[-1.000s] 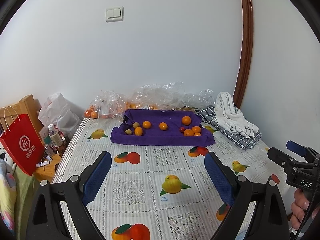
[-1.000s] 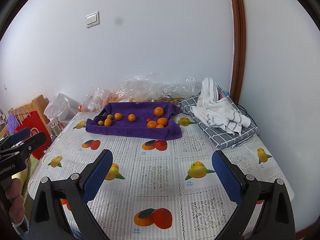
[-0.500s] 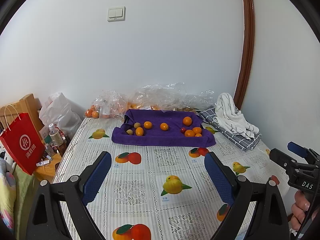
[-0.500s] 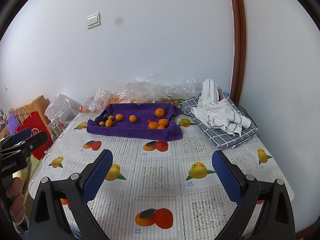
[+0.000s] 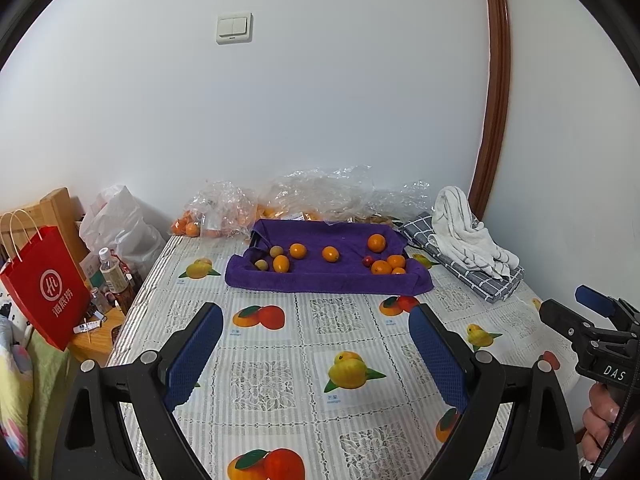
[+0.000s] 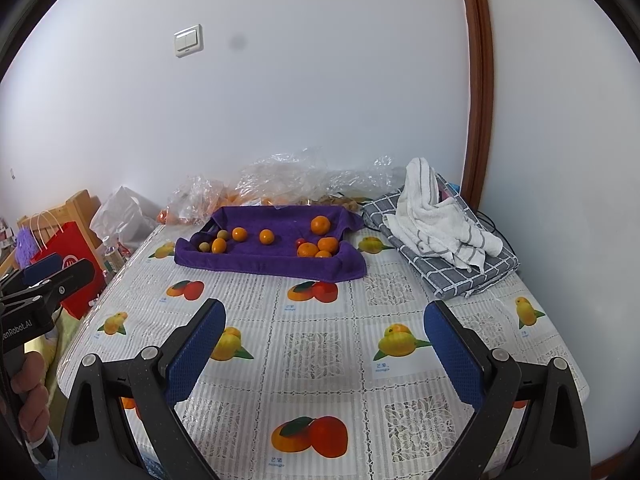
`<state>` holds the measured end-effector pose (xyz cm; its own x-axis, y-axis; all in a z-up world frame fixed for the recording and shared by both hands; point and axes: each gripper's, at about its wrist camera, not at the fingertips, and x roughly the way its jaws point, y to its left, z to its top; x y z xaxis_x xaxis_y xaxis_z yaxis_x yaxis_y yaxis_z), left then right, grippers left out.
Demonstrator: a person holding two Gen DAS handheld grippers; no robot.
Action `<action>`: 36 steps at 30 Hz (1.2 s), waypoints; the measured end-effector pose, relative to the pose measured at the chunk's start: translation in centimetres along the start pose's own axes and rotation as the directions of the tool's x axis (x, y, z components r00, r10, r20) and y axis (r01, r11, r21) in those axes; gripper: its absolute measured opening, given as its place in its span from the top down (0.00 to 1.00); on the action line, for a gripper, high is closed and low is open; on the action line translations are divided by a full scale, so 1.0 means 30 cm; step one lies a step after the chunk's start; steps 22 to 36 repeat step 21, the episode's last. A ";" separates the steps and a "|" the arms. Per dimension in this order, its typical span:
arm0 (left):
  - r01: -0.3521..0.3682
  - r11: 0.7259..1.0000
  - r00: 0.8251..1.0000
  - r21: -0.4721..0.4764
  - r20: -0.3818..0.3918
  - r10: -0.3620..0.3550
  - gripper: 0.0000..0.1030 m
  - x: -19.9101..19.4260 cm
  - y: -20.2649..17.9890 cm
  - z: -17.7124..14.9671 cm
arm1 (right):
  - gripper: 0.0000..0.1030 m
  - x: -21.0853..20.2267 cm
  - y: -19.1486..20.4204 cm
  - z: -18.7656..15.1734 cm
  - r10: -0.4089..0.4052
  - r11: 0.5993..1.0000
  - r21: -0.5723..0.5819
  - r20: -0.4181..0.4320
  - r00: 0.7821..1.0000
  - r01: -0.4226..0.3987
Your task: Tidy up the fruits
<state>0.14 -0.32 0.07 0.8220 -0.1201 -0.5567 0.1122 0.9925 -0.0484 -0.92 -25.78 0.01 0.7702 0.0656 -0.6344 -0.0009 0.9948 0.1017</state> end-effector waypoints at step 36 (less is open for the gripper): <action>-0.005 1.000 1.000 -0.007 -0.008 0.005 0.08 0.015 0.004 0.007 | 0.04 0.003 -0.003 0.008 0.005 1.000 -0.011 0.002 1.000 -0.005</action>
